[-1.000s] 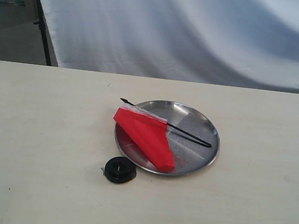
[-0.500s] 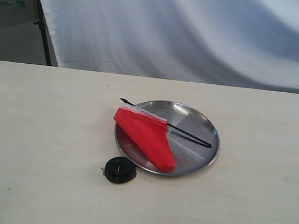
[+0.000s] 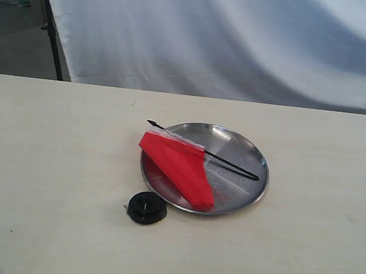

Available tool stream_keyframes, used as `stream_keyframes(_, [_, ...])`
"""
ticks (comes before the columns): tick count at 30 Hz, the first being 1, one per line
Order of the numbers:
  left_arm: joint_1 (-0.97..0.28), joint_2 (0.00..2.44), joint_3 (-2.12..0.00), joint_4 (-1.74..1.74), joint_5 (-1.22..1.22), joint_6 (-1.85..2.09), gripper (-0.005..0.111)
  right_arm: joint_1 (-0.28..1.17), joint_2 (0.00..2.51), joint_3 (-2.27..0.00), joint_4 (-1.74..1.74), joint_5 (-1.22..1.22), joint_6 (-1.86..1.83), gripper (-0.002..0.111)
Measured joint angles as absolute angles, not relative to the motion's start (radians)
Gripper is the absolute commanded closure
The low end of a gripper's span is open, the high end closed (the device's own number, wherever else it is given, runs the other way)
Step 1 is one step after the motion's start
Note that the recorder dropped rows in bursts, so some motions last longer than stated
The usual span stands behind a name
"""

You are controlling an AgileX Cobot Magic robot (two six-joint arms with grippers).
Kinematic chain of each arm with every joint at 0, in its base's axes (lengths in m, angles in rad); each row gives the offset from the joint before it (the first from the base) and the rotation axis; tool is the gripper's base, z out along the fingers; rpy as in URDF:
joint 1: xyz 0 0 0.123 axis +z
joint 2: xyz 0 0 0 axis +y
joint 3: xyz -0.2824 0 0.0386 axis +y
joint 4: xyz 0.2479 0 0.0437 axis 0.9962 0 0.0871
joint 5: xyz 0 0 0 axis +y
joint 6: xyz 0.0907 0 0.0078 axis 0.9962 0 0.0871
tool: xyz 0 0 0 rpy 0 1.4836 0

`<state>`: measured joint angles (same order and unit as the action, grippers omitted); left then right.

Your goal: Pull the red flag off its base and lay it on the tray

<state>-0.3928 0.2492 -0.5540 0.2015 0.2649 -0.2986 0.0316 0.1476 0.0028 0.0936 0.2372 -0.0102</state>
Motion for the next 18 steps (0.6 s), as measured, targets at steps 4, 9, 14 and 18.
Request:
stream_keyframes(4, [-0.393, 0.249, -0.554, 0.201, 0.250, -0.303, 0.107, 0.032, 0.148, 0.003, 0.094, 0.237, -0.010, 0.109])
stream_keyframes(9, [-0.393, 0.249, -0.550, 0.201, 0.241, -0.302, 0.107, 0.032, 0.148, 0.003, 0.094, 0.237, -0.010, 0.109])
stream_keyframes(14, [-0.393, 0.248, -0.470, 0.201, 0.204, -0.302, 0.107, 0.032, 0.148, 0.003, 0.094, 0.237, -0.010, 0.109])
stream_keyframes(18, [-0.393, 0.248, -0.341, 0.201, 0.173, -0.302, 0.107, 0.032, 0.148, 0.003, 0.094, 0.237, -0.010, 0.109])
